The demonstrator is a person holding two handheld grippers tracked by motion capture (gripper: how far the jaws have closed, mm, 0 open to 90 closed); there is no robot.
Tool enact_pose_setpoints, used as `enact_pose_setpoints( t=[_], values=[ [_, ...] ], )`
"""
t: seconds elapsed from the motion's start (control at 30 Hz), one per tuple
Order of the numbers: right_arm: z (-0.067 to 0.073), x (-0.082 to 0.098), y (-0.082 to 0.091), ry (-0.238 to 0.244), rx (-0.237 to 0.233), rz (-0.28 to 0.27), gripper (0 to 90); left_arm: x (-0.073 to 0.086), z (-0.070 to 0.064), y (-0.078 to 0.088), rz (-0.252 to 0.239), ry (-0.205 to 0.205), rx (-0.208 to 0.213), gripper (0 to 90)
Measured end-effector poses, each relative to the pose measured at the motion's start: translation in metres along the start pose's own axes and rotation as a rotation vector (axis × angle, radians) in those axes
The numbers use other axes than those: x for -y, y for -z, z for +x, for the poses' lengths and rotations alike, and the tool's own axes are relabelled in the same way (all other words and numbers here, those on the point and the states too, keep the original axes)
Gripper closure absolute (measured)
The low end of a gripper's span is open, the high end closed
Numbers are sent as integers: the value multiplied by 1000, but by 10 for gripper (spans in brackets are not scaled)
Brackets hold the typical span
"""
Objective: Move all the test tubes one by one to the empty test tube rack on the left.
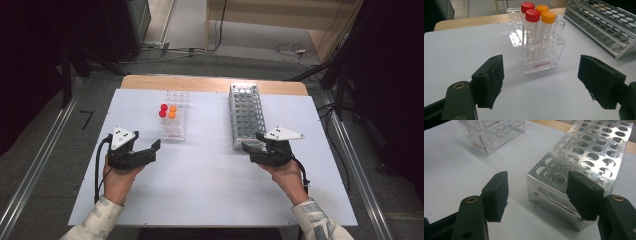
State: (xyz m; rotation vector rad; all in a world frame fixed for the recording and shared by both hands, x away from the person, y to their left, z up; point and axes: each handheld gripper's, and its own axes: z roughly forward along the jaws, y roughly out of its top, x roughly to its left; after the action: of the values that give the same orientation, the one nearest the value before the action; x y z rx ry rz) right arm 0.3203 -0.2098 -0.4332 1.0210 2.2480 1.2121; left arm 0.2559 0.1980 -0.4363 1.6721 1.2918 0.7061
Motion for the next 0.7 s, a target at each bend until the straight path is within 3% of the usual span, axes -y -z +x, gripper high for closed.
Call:
enact_pose_setpoints(
  t=[0.7],
  values=[
    [-17,18,26,-38,45,-8,330,7,-4,6,18,-11,6,161]
  ],
)
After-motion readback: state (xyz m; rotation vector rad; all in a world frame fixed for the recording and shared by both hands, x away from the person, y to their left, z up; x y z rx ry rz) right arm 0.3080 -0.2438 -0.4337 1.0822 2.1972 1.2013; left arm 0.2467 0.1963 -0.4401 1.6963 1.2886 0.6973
